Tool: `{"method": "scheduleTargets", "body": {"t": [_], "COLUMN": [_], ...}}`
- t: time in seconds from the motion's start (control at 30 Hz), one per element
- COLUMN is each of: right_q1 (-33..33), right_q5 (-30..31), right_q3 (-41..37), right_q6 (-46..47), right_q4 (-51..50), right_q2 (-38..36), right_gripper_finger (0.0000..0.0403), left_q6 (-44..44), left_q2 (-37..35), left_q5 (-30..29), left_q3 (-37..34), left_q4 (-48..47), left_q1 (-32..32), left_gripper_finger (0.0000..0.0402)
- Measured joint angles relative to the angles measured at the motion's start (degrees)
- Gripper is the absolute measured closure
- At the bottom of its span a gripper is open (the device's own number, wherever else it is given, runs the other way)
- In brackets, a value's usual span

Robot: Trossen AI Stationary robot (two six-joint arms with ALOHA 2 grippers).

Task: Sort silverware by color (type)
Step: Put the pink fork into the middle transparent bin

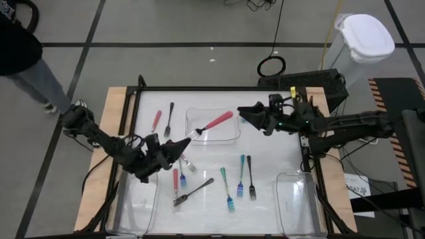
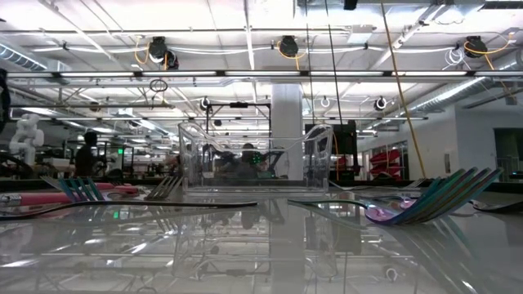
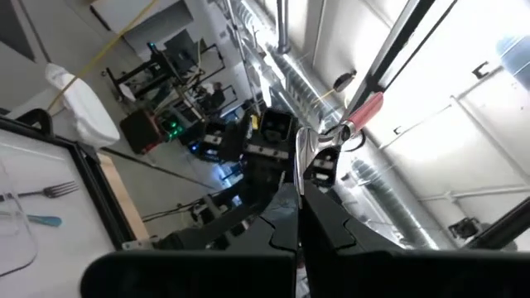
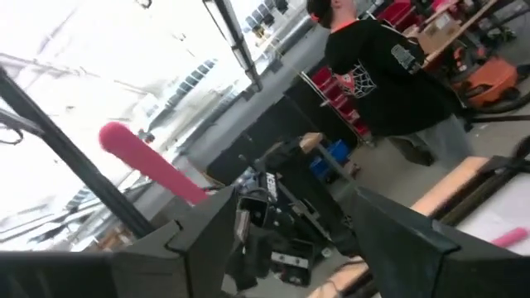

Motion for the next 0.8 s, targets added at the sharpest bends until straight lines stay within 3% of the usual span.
{"method": "scheduleTargets", "body": {"t": [0.17,0.33,0.5,0.63,0.8], "right_q1": [1.9,4.0,5.4,5.8,5.8], "right_q5": [-0.3,8.0,14.3,15.1,18.4], "right_q3": [0.0,0.0,0.1,3.2,10.9], "right_q6": [-3.8,-14.4,-16.8,-17.9,-18.7], "right_q4": [9.2,14.6,14.5,10.7,-6.9], "right_q2": [4.2,6.2,6.3,6.3,6.3], "right_gripper_finger": [0.0170,0.0170,0.0170,0.0170,0.0170], "left_q6": [-2.3,-4.0,-6.9,-10.4,-11.9], "left_q2": [0.8,1.4,2.8,4.5,6.0], "left_q5": [-1.0,-7.2,-9.6,-9.6,-9.7], "left_q3": [0.0,0.0,0.0,0.0,0.0], "left_q4": [0.1,-0.1,-0.4,-0.8,-0.3], "left_q1": [0.0,0.0,0.7,1.2,1.6], "left_gripper_finger": [0.0401,0.0402,0.0402,0.0401,0.0402]}}
